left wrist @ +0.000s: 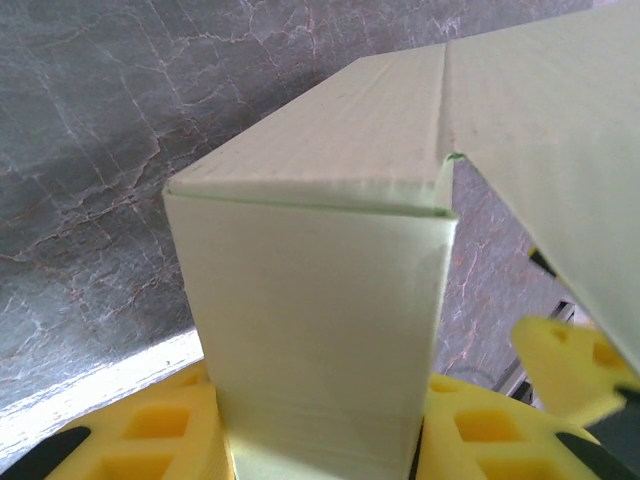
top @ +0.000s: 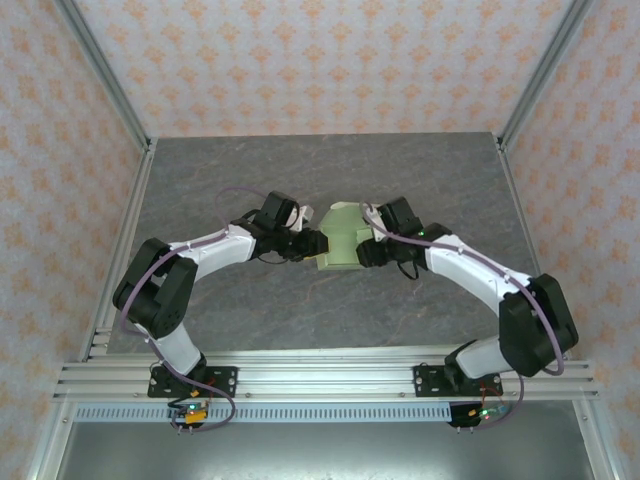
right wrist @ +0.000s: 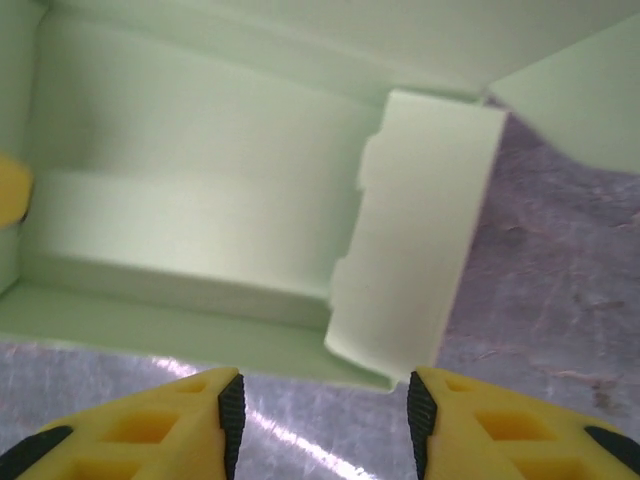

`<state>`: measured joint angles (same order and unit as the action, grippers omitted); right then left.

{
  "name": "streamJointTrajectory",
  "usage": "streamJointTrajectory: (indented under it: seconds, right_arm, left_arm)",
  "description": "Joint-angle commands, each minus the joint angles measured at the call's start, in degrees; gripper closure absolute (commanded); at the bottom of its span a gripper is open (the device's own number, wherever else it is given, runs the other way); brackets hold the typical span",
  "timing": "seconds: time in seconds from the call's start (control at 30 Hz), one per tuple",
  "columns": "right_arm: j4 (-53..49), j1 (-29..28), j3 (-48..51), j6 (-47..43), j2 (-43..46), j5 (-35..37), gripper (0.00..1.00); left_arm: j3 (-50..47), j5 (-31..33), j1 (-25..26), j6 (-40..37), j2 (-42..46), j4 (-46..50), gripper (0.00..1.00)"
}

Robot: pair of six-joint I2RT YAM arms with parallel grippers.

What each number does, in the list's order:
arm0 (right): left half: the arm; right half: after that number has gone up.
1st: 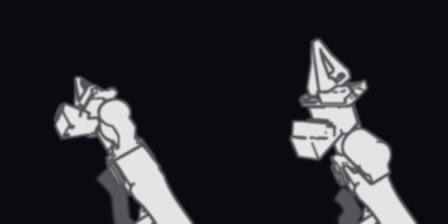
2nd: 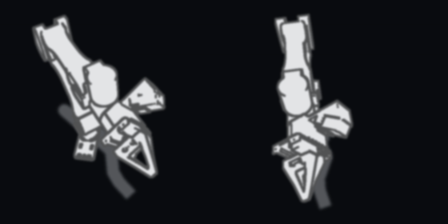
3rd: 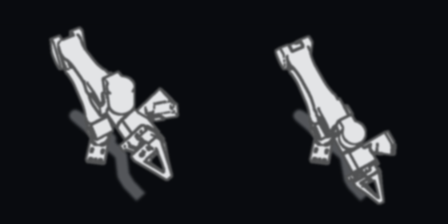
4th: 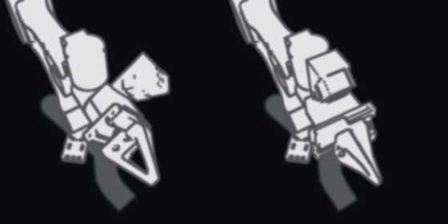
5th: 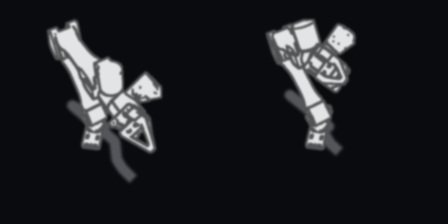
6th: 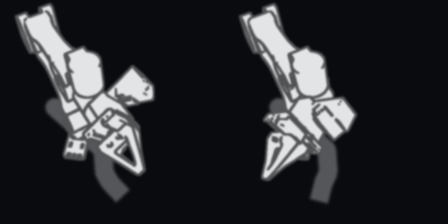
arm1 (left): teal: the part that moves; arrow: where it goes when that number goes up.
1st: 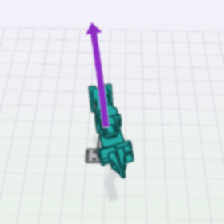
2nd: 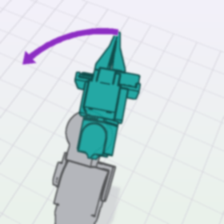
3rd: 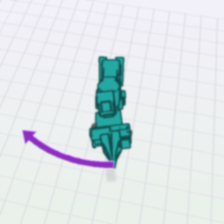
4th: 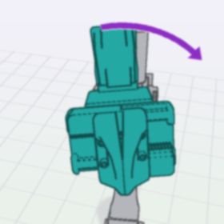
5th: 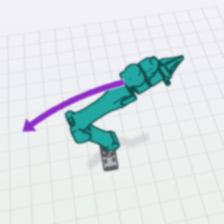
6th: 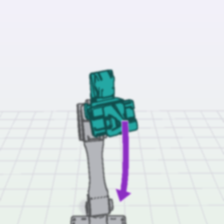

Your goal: Fold the paper box

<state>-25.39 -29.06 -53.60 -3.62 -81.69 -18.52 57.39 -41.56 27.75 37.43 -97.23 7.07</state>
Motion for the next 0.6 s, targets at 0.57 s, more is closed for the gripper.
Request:
streamJointTrajectory:
  seconds: [0.57]
  right_arm:
    - [5.7, 3.2, -7.1, 6.0, -14.5, 5.2, 0.54]
  left_arm:
    - [1.2, 0.4, 0.5, -2.2, 2.4, 3.9, 0.67]
